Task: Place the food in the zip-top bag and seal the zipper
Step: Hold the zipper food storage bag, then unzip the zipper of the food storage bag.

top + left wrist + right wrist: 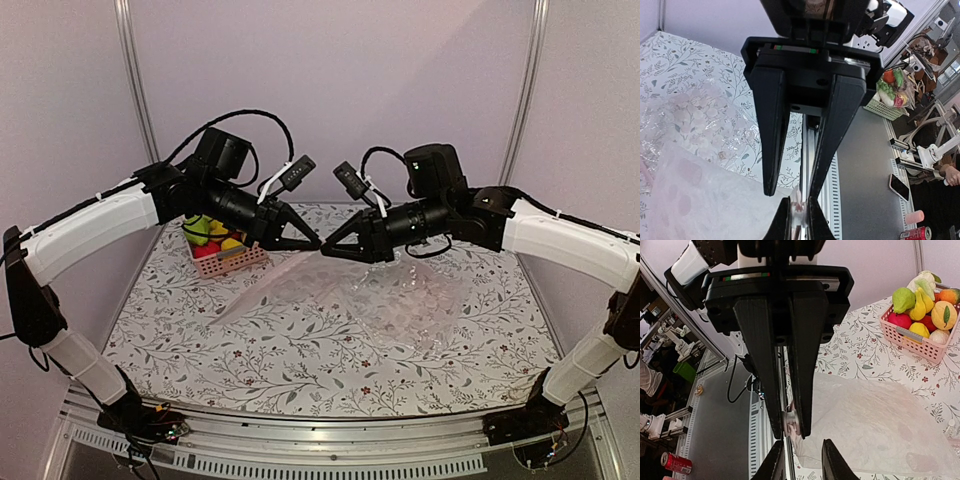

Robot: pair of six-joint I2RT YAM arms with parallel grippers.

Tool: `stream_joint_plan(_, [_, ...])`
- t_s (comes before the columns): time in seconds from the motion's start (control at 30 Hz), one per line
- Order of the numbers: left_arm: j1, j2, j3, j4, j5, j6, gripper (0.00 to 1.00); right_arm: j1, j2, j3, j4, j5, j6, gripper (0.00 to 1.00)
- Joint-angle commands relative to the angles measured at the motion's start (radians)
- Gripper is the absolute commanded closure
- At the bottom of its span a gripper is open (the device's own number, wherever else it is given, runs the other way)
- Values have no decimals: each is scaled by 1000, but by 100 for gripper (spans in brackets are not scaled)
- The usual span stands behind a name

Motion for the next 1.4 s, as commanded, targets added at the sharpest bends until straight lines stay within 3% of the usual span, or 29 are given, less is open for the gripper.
stream_joint_plan(0.0, [9, -9, 0, -14, 15, 9, 100, 11, 21, 29, -6, -10, -3, 81])
stream_joint_plan(0.17, [9, -9, 0, -14, 12, 9, 100, 11, 20, 24, -3, 5, -1, 100])
stream_joint_plan(0.63, [11, -38, -14, -10, -144, 9, 100, 11, -113, -132, 224, 266, 134, 100])
stream_joint_plan(1.37, [11, -42, -8, -52, -190, 58, 100, 7, -156, -168, 241, 437, 187, 100])
